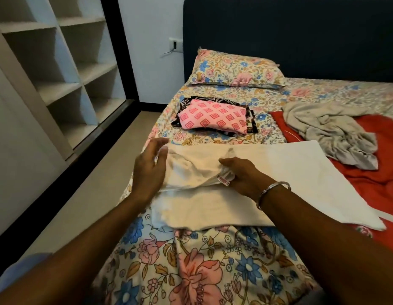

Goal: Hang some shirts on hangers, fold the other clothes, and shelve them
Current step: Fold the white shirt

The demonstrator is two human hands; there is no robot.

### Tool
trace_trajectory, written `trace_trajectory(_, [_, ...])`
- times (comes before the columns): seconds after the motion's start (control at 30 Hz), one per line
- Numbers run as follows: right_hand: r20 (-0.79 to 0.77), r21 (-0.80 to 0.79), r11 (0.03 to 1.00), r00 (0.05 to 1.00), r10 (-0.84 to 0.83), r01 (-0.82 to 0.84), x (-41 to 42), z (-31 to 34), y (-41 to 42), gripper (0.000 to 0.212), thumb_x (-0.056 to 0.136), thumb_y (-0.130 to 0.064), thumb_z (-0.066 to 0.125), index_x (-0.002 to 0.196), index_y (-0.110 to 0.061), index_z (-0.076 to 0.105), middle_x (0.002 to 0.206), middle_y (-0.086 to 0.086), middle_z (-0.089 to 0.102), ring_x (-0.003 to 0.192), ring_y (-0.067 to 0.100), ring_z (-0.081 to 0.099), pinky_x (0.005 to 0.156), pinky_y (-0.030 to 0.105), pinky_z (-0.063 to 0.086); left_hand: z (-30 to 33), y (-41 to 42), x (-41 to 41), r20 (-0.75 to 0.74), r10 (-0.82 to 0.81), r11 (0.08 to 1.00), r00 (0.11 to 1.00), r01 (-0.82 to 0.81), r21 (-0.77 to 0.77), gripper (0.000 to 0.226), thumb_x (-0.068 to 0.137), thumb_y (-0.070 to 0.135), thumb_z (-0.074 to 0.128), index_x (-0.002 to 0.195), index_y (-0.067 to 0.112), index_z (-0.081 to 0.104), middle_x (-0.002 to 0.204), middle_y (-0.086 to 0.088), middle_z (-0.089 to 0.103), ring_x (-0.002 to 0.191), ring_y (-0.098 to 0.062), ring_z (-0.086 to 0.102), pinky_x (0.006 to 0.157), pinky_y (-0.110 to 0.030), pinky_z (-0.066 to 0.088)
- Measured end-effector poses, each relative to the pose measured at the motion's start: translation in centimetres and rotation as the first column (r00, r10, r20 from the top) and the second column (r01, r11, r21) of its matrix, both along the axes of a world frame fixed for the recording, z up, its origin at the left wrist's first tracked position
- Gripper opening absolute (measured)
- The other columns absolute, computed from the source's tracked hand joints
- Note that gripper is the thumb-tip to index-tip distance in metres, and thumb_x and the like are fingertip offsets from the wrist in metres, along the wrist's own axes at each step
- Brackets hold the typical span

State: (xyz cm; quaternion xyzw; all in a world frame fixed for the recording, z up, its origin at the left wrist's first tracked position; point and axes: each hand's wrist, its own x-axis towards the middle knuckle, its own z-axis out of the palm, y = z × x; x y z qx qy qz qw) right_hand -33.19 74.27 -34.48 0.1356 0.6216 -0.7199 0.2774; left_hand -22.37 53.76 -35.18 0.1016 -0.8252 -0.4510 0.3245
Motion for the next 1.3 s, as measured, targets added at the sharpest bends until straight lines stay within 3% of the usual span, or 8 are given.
trace_trajectory(0.1, [-0.052, 0.099, 0.994, 0.998, -0.031, 0.036, -0.9, -0.4, -0.2, 0.03, 0.088, 0.007, 0.065, 0.117, 0.006, 0.06, 0.106, 0.027, 0.066, 0.095, 0.043, 0.067, 0.09, 0.061, 0.054, -2.9, -2.8, 1.3, 0.403, -0.05, 0.916, 0.914, 0.203, -0.346, 0.068, 0.098, 0.062, 0.049, 0.154, 0.024, 0.039, 0.164, 0.006, 0.031, 0.146, -0.012, 0.033, 0.117, -0.038, 0.035])
trace_trajectory(0.27, [-0.278, 0.12, 0.971, 0.946, -0.165, 0.205, -3.7, 0.9, 1.8, 0.021, 0.091, 0.003, 0.061, 0.11, -0.007, 0.061, 0.099, 0.013, 0.065, 0.08, 0.025, 0.064, 0.079, 0.044, 0.057, -1.6, -2.0, 0.5, 0.393, -0.174, 0.946, 0.903, 0.264, -0.189, 0.108, 0.071, 0.076, 0.071, 0.158, 0.035, 0.021, 0.167, 0.014, 0.017, 0.147, -0.01, 0.028, 0.116, -0.037, 0.031])
trace_trajectory(0.4, [-0.508, 0.556, 0.786, 0.859, 0.064, 0.27, -4.0, -1.4, 4.4, 0.049, 0.089, -0.014, 0.068, 0.134, -0.015, 0.047, 0.122, 0.012, 0.059, 0.101, 0.03, 0.063, 0.087, 0.05, 0.057, -2.7, -0.4, 0.7, 0.551, -0.093, 0.867, 0.829, 0.339, -0.364, 0.118, 0.073, 0.072, 0.073, 0.161, 0.033, 0.006, 0.168, 0.016, -0.009, 0.152, -0.017, 0.018, 0.113, -0.048, 0.038])
trace_trajectory(0.6, [-0.6, 0.764, 0.633, 0.499, 0.625, 0.127, -4.2, -1.0, 3.6, 0.045, 0.075, -0.012, 0.073, 0.114, -0.033, 0.064, 0.122, -0.004, 0.061, 0.117, 0.02, 0.052, 0.092, 0.036, 0.043, -3.2, 1.5, 1.4, 0.513, 0.076, 0.83, 0.855, 0.231, -0.508, 0.083, 0.08, 0.062, 0.073, 0.142, 0.025, 0.032, 0.14, 0.0, 0.036, 0.121, -0.022, 0.046, 0.092, -0.041, 0.052])
trace_trajectory(0.83, [-0.247, 0.967, 0.254, 0.206, 0.947, -0.01, -2.7, -1.1, 3.1, 0.093, 0.059, -0.085, 0.07, 0.138, -0.041, 0.049, 0.141, -0.013, 0.049, 0.135, 0.013, 0.031, 0.109, 0.046, 0.022, -2.7, 1.2, 1.2, 0.439, -0.026, 0.937, 0.898, 0.174, -0.302, 0.042, 0.086, 0.05, 0.073, 0.121, 0.031, 0.059, 0.082, 0.019, 0.06, 0.073, -0.001, 0.057, 0.069, -0.028, 0.053])
trace_trajectory(0.97, [-0.335, 0.937, 0.323, 0.077, 0.939, 0.131, -1.9, -1.0, 2.1, 0.102, 0.059, -0.086, 0.069, 0.145, -0.038, 0.043, 0.146, -0.008, 0.047, 0.139, 0.018, 0.032, 0.115, 0.05, 0.018, -2.1, 1.5, 0.5, 0.234, -0.226, 0.949, 0.946, 0.268, -0.165, 0.027, 0.088, 0.021, 0.076, 0.113, 0.028, 0.068, 0.091, 0.023, 0.063, 0.082, 0.001, 0.061, 0.074, -0.02, 0.05])
trace_trajectory(1.1, [-0.503, 0.833, 0.498, -0.043, 0.863, 0.243, 0.2, -1.5, -0.6, 0.037, 0.081, -0.043, 0.071, 0.116, -0.031, 0.067, 0.114, -0.003, 0.067, 0.107, 0.021, 0.057, 0.095, 0.043, 0.038, -1.8, 2.7, 0.5, 0.096, -0.471, 0.858, 0.877, 0.481, -0.179, 0.034, 0.095, 0.013, 0.067, 0.129, 0.02, 0.066, 0.107, 0.012, 0.072, 0.093, -0.005, 0.066, 0.074, -0.019, 0.054])
trace_trajectory(1.3, [-0.811, 0.52, 0.841, 0.392, 0.434, 0.146, -2.6, 0.6, 2.5, 0.027, 0.079, 0.003, 0.062, 0.087, -0.018, 0.077, 0.091, -0.002, 0.075, 0.09, 0.015, 0.068, 0.081, 0.034, 0.055, -2.0, 1.9, 1.1, 0.277, -0.184, 0.813, 0.943, 0.304, -0.496, 0.065, 0.083, 0.059, 0.072, 0.133, 0.029, 0.044, 0.118, 0.011, 0.055, 0.098, -0.008, 0.056, 0.08, -0.033, 0.053])
